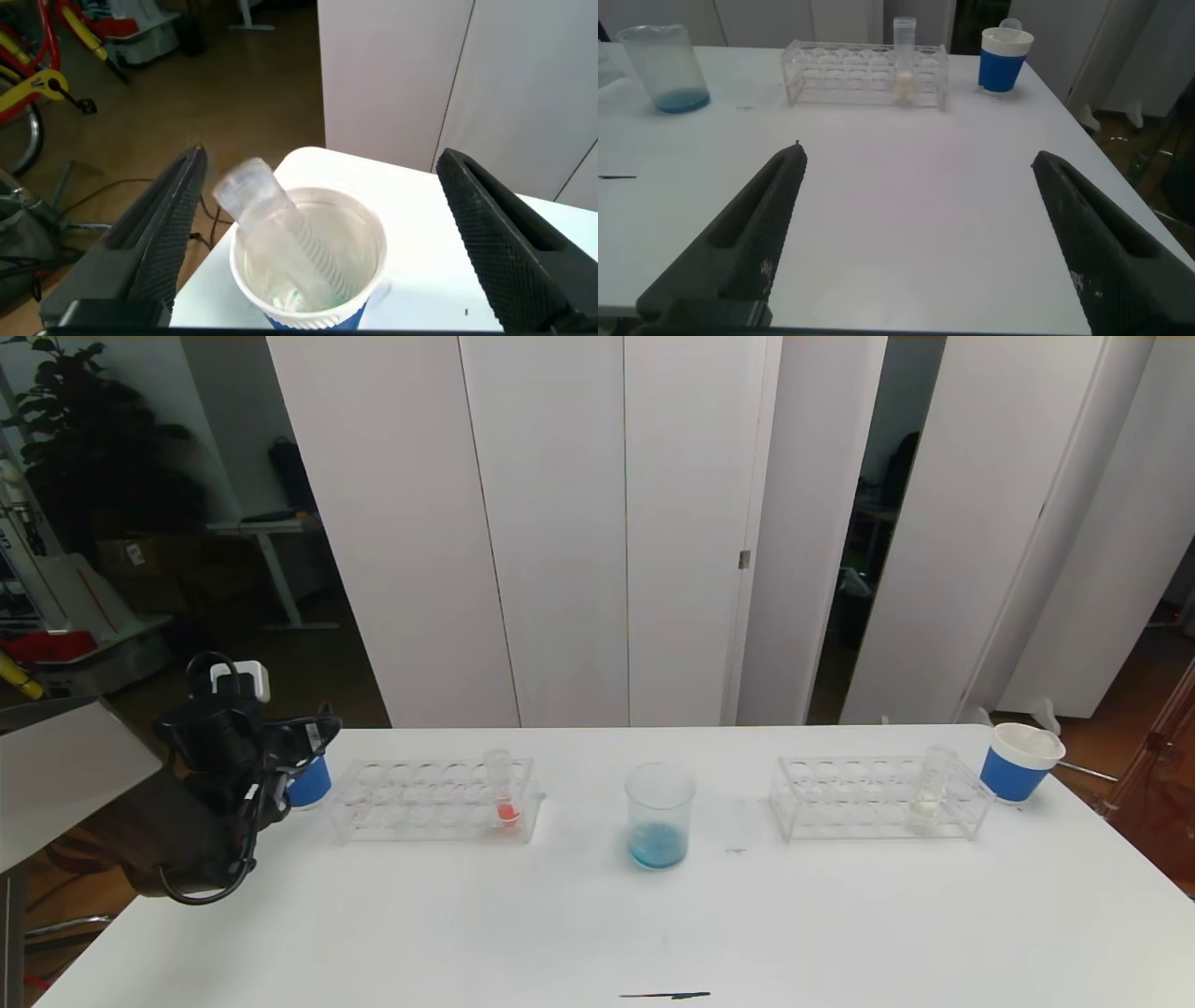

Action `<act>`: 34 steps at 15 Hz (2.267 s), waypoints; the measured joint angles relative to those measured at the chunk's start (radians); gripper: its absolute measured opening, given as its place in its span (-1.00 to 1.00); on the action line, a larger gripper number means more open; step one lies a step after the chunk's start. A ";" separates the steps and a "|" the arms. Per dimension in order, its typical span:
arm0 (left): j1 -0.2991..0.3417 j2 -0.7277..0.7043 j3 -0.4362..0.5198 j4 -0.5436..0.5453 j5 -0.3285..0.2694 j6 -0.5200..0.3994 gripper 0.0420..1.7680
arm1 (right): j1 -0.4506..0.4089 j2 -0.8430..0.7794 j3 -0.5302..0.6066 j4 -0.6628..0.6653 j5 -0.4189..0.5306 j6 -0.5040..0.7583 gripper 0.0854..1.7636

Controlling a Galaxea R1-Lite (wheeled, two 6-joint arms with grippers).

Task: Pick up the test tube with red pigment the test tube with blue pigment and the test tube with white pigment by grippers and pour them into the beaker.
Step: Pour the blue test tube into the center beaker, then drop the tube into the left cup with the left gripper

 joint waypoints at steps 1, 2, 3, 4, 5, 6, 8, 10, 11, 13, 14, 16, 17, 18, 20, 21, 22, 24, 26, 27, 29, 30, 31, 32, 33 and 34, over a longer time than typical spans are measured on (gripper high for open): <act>-0.001 -0.008 0.003 0.000 -0.001 0.001 0.98 | 0.000 0.000 0.000 0.000 0.000 0.000 0.96; -0.005 -0.023 0.009 0.000 -0.001 0.002 0.98 | 0.000 0.000 0.000 0.000 0.000 0.000 0.96; -0.010 -0.045 0.019 0.001 -0.001 0.003 0.98 | 0.000 0.000 0.000 0.000 0.000 0.000 0.96; -0.017 -0.075 0.035 0.003 -0.001 0.006 0.98 | 0.000 0.000 0.000 0.000 0.000 0.000 0.96; -0.026 -0.117 0.056 0.012 -0.001 0.011 0.98 | 0.000 0.000 0.000 0.000 0.000 0.000 0.96; -0.036 -0.166 0.083 0.030 -0.001 0.018 0.98 | 0.000 0.000 0.000 0.000 0.000 0.000 0.96; -0.058 -0.294 0.144 0.088 -0.001 0.032 0.98 | 0.000 0.000 0.000 0.000 0.000 0.000 0.96; -0.085 -0.444 0.203 0.180 -0.001 0.037 0.98 | 0.000 0.000 0.000 0.000 0.000 0.000 0.96; -0.104 -0.537 0.234 0.243 -0.001 0.038 0.98 | 0.000 0.000 0.000 0.000 0.000 0.000 0.96; -0.143 -0.722 0.295 0.367 0.000 0.041 0.98 | 0.000 0.000 0.000 0.000 0.000 0.000 0.96; -0.160 -0.829 0.325 0.436 0.000 0.044 0.98 | 0.000 0.000 0.000 0.000 0.000 0.000 0.96; -0.185 -1.031 0.379 0.576 0.001 0.053 0.98 | 0.000 0.000 0.000 0.000 0.000 0.000 0.96; -0.193 -1.141 0.404 0.656 0.001 0.057 0.98 | 0.000 0.000 0.000 0.000 0.000 0.000 0.96; -0.199 -1.243 0.427 0.736 0.001 0.061 0.98 | 0.000 0.000 0.000 0.000 0.000 0.000 0.96; -0.207 -1.444 0.469 0.902 -0.016 0.064 0.98 | 0.000 0.000 0.000 0.000 0.000 0.000 0.96; -0.210 -1.536 0.488 0.972 -0.034 0.065 0.98 | 0.000 0.000 0.000 0.000 0.000 0.000 0.96; -0.212 -1.631 0.507 1.045 -0.058 0.065 0.98 | 0.000 0.000 0.000 0.000 0.000 0.000 0.96; -0.213 -1.799 0.534 1.190 -0.100 0.066 0.98 | 0.000 0.000 0.000 0.000 0.000 0.000 0.96; -0.211 -1.963 0.555 1.344 -0.137 0.063 0.98 | 0.000 0.000 0.000 0.000 0.000 0.000 0.96; -0.208 -2.036 0.563 1.407 -0.150 0.059 0.98 | 0.000 0.000 0.000 0.000 0.000 0.000 0.96; -0.203 -2.168 0.594 1.494 -0.176 0.054 0.98 | 0.000 0.000 0.000 0.000 0.000 0.000 0.96; -0.201 -2.215 0.620 1.511 -0.192 0.043 0.98 | 0.000 0.000 0.000 0.000 0.000 0.000 0.96; -0.200 -2.248 0.640 1.514 -0.201 0.031 0.98 | 0.000 0.000 0.000 0.000 0.000 0.000 0.96; -0.200 -2.271 0.664 1.507 -0.202 0.029 0.98 | 0.000 0.000 0.000 0.000 0.000 0.000 0.96; -0.199 -2.286 0.694 1.492 -0.202 0.029 0.98 | 0.000 0.000 0.000 0.000 0.000 0.000 0.96; -0.199 -2.296 0.734 1.458 -0.202 0.028 0.98 | 0.000 0.000 0.000 0.000 0.000 0.000 0.96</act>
